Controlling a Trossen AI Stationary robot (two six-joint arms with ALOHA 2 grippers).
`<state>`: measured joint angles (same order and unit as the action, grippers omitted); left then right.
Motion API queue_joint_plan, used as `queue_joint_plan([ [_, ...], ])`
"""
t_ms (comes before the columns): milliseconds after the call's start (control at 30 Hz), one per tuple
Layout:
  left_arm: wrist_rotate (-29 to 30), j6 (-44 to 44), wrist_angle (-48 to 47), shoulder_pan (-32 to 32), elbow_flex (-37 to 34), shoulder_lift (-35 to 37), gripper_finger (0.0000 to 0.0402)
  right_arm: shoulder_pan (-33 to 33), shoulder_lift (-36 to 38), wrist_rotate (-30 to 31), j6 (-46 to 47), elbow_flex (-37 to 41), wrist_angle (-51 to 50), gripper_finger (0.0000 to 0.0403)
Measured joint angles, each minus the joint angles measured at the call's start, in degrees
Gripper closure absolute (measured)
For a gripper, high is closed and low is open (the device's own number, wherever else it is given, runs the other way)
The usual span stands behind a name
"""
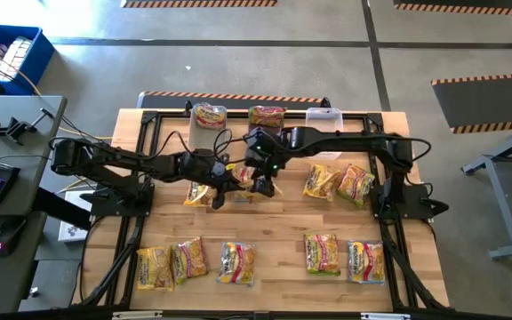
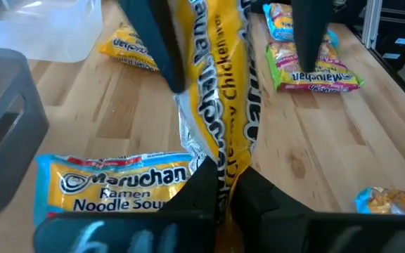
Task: Sort Maruchan noodles
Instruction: Put the yellow noodle pack into the transparent bin
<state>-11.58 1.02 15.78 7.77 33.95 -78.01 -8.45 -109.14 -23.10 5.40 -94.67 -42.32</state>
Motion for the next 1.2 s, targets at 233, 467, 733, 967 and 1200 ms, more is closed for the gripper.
queue_joint_plan([
  [233, -0.6, 1.31, 0.22, 0.99, 0.0, -0.01, 0.0397, 0.03, -1.98, -0.6, -0.25, 0.0, -1.5, 0.0163],
  [467, -1.41, 1.33, 0.87, 1.01, 0.04, -0.01, 0.0397, -0.07, -2.72, -0.18, 1.68, 0.04, -1.73, 0.0177],
  [733, -3.12, 1.33, 0.88, 1.01, 0.07, 0.02, 0.0397, -0.96, -2.19, 0.13, -0.84, -0.52, -1.94, 0.0152],
  [967, -3.2, 1.33, 2.26, 0.99, 0.07, 0.02, 0.0397, -0.85, -2.26, -0.2, -3.02, 0.9, -0.05, 0.0116],
  [1200, -3.23, 1.33, 3.49, 0.99, 0.07, 0.02, 0.0397, -0.18, -4.45, -0.93, -7.35, 0.9, 1.16, 0.0121],
])
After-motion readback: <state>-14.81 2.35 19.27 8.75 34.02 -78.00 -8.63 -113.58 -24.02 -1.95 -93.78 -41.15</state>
